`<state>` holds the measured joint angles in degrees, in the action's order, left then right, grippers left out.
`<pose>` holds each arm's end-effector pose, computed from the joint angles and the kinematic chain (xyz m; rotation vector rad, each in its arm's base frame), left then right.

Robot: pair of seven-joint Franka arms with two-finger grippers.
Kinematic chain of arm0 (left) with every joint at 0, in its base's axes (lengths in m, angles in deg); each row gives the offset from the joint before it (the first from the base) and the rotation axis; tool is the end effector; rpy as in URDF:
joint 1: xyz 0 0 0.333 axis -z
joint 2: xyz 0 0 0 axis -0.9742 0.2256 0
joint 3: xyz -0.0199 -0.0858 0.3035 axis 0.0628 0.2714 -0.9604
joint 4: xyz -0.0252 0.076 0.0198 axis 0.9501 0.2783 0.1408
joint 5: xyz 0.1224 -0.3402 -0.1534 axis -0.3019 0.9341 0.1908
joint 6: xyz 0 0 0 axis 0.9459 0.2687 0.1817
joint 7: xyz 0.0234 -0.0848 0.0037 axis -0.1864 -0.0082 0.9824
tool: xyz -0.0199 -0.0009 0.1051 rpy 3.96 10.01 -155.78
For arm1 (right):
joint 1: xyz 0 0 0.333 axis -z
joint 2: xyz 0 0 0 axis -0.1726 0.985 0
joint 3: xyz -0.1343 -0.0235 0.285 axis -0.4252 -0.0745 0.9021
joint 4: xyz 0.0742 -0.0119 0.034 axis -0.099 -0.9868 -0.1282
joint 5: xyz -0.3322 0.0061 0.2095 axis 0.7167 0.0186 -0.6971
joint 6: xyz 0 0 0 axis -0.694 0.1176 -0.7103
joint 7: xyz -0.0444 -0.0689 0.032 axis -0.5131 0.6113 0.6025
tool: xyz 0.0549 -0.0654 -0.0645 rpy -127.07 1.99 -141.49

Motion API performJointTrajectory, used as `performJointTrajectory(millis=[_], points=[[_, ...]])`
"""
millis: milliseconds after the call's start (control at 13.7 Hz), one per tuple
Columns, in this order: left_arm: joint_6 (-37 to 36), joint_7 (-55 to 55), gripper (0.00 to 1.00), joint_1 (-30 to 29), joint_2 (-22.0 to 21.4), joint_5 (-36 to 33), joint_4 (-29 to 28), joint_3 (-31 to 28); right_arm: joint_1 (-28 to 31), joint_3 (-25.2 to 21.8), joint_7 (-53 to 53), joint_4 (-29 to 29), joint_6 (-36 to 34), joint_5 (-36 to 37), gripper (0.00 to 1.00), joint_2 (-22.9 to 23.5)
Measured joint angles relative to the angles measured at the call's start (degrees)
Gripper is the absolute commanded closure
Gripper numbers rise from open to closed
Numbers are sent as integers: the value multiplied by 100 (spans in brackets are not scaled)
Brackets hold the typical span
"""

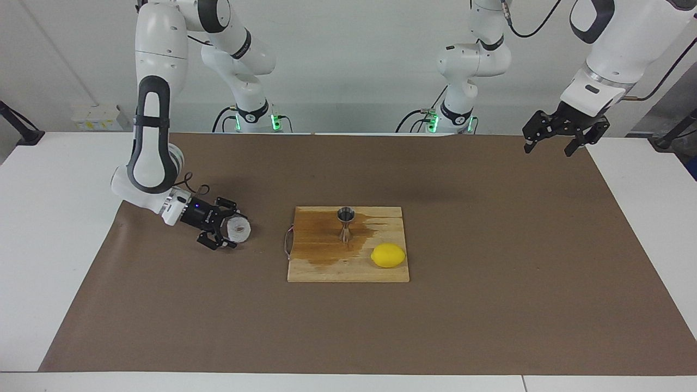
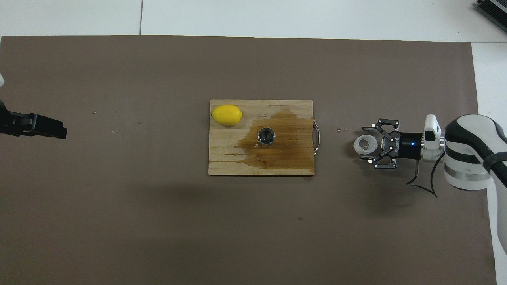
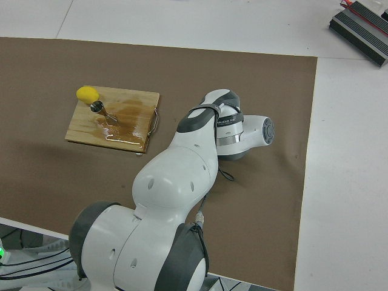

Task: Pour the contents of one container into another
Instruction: 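Grasp the white cup with the right gripper and lift it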

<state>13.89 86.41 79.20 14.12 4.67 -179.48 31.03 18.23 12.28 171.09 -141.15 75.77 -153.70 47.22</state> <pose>0.5424 -0.0319 0.6247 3.0961 -0.2043 -0.0025 0.5501 -0.0732 0.2300 -1.7842 -1.5866 -0.9726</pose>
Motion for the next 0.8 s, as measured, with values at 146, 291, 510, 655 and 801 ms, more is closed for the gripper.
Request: performJointTrajectory(millis=[146,291,510,655,801], points=[[0,0,0,0,0,0,0,0,0,0,2,0,8,0,0,0],[0,0,0,0,0,0,0,-1,-21,0,3,0,10,0,0,1],[0,0,0,0,0,0,0,-1,-91,0,4,-1,29,0,0,4],[0,0,0,0,0,0,0,-1,-108,0,5,-2,35,0,0,13],[0,0,0,0,0,0,0,-1,-146,0,12,-2,38,0,0,18]])
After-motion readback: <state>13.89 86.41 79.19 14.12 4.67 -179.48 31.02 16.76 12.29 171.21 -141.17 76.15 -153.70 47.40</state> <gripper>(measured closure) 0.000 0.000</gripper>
